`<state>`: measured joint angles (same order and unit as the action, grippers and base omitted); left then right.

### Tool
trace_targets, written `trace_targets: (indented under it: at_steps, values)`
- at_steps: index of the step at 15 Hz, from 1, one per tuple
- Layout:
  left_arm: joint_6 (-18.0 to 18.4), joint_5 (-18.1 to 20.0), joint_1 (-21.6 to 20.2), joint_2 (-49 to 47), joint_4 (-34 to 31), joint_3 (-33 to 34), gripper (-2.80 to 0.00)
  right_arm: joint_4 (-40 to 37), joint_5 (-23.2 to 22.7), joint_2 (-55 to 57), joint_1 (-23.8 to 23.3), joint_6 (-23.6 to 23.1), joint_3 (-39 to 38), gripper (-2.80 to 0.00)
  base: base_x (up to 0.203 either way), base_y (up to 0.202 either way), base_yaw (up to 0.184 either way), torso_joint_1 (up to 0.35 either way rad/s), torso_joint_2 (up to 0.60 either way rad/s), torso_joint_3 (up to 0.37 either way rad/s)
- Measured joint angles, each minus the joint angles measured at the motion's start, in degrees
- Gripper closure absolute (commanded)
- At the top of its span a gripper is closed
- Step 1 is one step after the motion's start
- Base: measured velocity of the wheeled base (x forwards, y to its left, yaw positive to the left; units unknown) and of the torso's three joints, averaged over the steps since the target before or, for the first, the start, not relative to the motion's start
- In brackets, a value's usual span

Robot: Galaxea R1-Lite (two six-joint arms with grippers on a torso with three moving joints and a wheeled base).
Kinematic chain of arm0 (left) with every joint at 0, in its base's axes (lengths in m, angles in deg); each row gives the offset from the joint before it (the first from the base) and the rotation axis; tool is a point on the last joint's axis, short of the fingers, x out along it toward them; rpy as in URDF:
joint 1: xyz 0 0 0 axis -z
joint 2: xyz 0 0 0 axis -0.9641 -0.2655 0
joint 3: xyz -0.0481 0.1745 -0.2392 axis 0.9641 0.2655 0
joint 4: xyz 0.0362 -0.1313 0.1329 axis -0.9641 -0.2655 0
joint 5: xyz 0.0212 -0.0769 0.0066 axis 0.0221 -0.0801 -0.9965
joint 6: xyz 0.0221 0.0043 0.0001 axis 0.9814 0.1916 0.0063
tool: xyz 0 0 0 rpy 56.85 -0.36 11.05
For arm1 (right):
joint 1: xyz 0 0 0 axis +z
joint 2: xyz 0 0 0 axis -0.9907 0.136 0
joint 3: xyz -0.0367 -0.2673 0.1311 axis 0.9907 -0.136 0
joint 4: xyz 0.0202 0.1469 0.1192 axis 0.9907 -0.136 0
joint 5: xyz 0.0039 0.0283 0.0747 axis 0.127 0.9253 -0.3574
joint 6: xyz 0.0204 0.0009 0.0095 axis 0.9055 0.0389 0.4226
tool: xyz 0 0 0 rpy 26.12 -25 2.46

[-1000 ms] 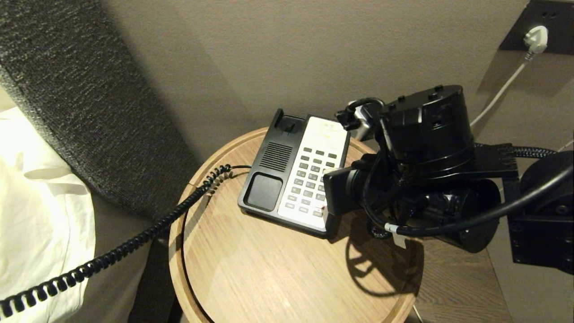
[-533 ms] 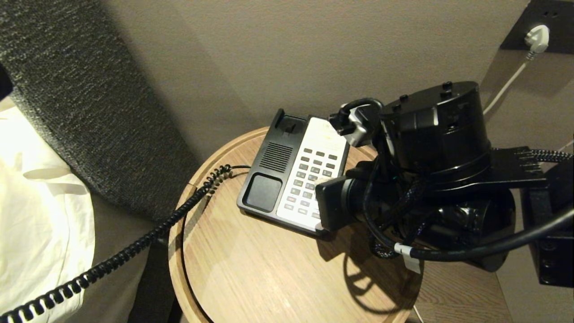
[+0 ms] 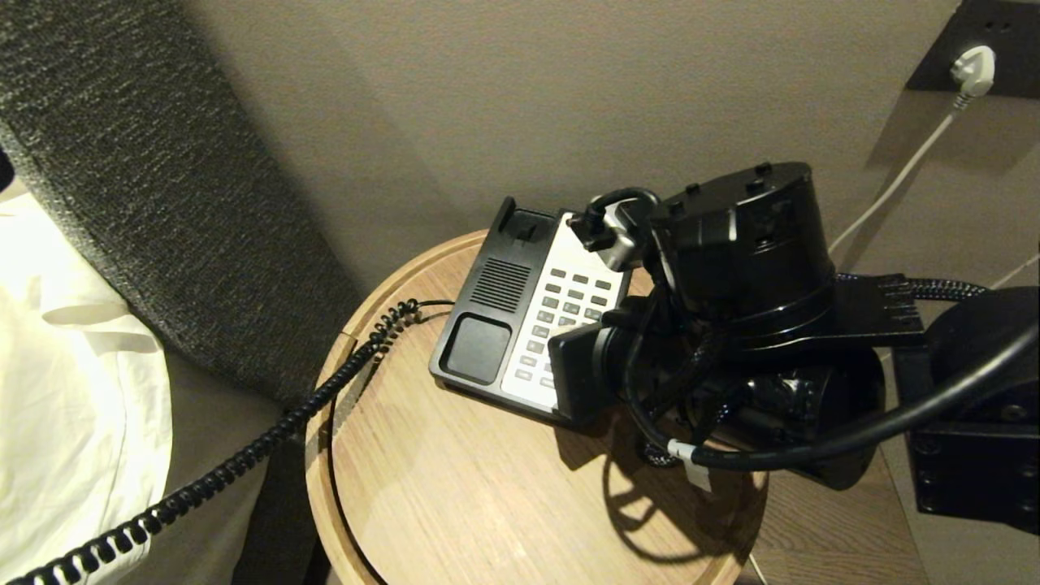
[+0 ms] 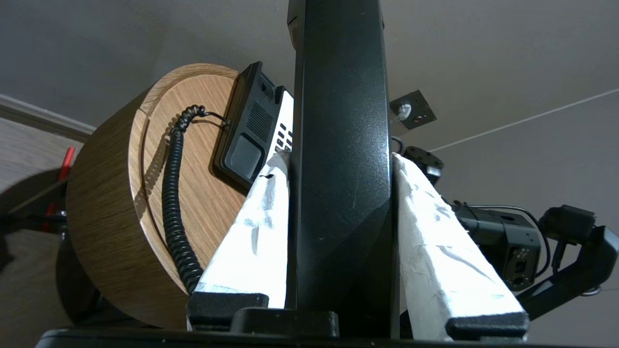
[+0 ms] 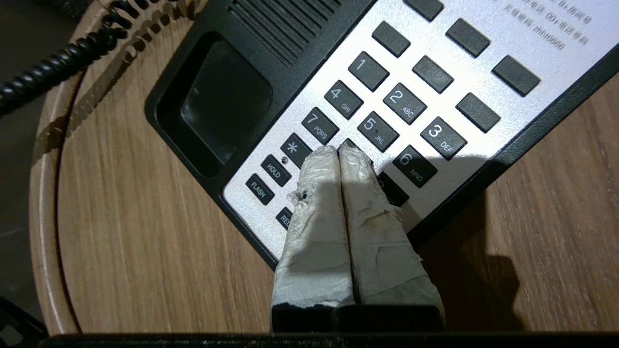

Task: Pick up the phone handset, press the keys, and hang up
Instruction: Dial the number

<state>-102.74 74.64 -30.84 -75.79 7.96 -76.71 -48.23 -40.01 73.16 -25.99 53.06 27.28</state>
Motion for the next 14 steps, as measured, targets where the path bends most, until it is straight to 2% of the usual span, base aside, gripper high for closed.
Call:
trace_targets:
  at_steps: [10, 14]
  values:
    - [0.2, 0.0, 0.0, -0.7, -0.1, -1.7, 0.0, -0.1, 0.4, 1.1, 0.0, -0.3, -0.8, 0.0, 0.0, 0.0, 0.0, 0.0, 0.0, 0.0]
    - [0.2, 0.0, 0.0, -0.7, -0.3, -2.2, 0.0, 0.8, 0.6, 1.0, 0.0, -1.5, -3.7, 0.0, 0.0, 0.0, 0.0, 0.0, 0.0, 0.0]
